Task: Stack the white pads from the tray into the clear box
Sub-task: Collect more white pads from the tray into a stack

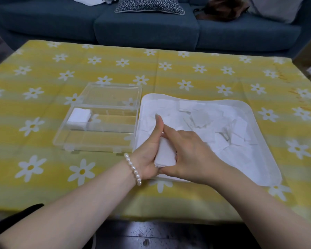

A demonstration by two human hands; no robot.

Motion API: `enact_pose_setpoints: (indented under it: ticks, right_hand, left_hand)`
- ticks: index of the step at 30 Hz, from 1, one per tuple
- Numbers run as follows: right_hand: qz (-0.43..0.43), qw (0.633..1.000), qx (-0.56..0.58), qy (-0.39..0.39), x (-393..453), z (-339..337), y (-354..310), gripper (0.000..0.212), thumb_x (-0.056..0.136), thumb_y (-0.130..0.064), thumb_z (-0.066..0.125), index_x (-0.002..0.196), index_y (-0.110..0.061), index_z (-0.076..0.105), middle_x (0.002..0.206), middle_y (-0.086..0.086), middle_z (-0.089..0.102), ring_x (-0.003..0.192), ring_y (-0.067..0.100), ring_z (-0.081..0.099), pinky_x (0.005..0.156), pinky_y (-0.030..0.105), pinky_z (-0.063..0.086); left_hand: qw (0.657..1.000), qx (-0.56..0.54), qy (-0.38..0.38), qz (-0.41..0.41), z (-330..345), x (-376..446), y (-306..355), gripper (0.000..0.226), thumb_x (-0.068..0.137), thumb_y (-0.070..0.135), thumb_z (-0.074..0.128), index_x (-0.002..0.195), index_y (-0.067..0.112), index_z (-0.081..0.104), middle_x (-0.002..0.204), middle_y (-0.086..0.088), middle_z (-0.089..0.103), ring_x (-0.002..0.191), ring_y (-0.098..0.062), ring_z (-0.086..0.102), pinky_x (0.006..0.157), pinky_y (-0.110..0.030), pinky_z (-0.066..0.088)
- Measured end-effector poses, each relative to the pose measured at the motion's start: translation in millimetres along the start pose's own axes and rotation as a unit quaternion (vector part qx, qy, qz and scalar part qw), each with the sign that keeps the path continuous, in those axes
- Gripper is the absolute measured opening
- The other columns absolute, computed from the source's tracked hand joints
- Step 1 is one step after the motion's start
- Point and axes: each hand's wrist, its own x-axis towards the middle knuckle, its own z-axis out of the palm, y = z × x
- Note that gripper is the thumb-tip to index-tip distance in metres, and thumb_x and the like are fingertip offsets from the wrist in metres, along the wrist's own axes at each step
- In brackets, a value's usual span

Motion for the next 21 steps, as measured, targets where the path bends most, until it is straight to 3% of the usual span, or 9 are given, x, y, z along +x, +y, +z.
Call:
enact_pose_setpoints:
  ticks: [3, 5, 8, 10, 13, 18, 21]
  right_hand:
    - [0.008, 1.0, -0.003, -0.014, 0.7, 2.2, -1.0, 0.097, 0.066, -0.035, 0.072, 0.147, -0.026, 0.02, 0.078, -0.008, 0.056, 0.078, 0.017, 0.055, 0.057, 0.018, 0.024]
    - [0.015, 0.999, 0.025, -0.014, 0.0, 2.2, 0.8, 0.096, 0.067, -0.033, 0.072, 0.146, -0.031, 0.018, 0.095, -0.006, 0.062, 0.084, 0.017, 0.057, 0.057, 0.015, 0.027]
    - [0.043, 0.992, 0.116, 0.004, -1.1, -2.2, 4.9, 0.095, 0.068, -0.034, 0.075, 0.146, -0.034, 0.02, 0.121, -0.006, 0.057, 0.093, 0.011, 0.052, 0.075, 0.017, 0.037]
    - [0.056, 0.988, 0.143, 0.029, -1.8, -6.2, 7.2, 0.095, 0.068, -0.033, 0.076, 0.146, -0.034, 0.021, 0.123, -0.007, 0.054, 0.092, 0.008, 0.049, 0.083, 0.021, 0.042]
    - [0.058, 0.988, 0.134, 0.045, -1.9, -8.8, 10.5, 0.098, 0.066, -0.032, 0.078, 0.146, -0.036, 0.021, 0.12, -0.006, 0.053, 0.104, 0.011, 0.05, 0.087, 0.027, 0.046]
    - [0.046, 0.999, 0.023, 0.019, -1.7, -6.1, 13.0, 0.102, 0.068, -0.04, 0.075, 0.148, -0.034, 0.012, 0.118, -0.003, 0.053, 0.103, 0.013, 0.042, 0.096, 0.031, 0.035]
    - [0.093, 0.989, 0.112, -0.017, -2.7, -8.3, 12.5, 0.112, 0.057, -0.052, 0.079, 0.146, -0.043, 0.011, 0.133, -0.009, 0.045, 0.122, 0.01, 0.039, 0.102, 0.03, 0.035]
  left_hand:
    - [1.0, 0.01, 0.019, 0.006, -0.8, 0.5, -1.2, 0.083, 0.047, 0.084, 0.047, 0.09, 0.015, 0.064, 0.093, -0.009, 0.06, 0.1, -0.028, 0.054, 0.073, -0.033, 0.046]
    - [1.0, -0.007, 0.008, 0.008, -0.3, -1.4, 0.0, 0.084, 0.052, 0.083, 0.043, 0.091, 0.014, 0.07, 0.094, -0.007, 0.068, 0.095, -0.024, 0.064, 0.075, -0.033, 0.051]
    - [0.997, -0.065, -0.041, 0.001, -0.4, -5.0, 5.0, 0.098, 0.058, 0.085, 0.037, 0.107, 0.007, 0.07, 0.11, -0.011, 0.067, 0.103, -0.025, 0.065, 0.09, -0.037, 0.051]
    - [0.995, -0.084, -0.059, -0.005, -1.1, -6.4, 6.8, 0.1, 0.064, 0.085, 0.033, 0.111, 0.005, 0.069, 0.114, -0.012, 0.066, 0.105, -0.025, 0.064, 0.093, -0.037, 0.049]
    - [0.994, -0.092, -0.054, -0.022, -2.3, -4.5, 5.5, 0.091, 0.078, 0.081, 0.025, 0.106, 0.008, 0.072, 0.101, -0.01, 0.07, 0.09, -0.023, 0.068, 0.081, -0.034, 0.052]
    - [0.998, -0.058, -0.027, -0.028, 0.4, -4.9, 0.6, 0.064, 0.093, 0.061, 0.026, 0.108, 0.017, 0.069, 0.09, -0.004, 0.071, 0.078, -0.019, 0.068, 0.065, -0.028, 0.054]
    - [0.998, -0.053, -0.013, -0.027, 1.9, -5.4, 0.4, 0.058, 0.094, 0.058, 0.029, 0.108, 0.016, 0.066, 0.085, -0.005, 0.069, 0.073, -0.018, 0.067, 0.057, -0.026, 0.054]
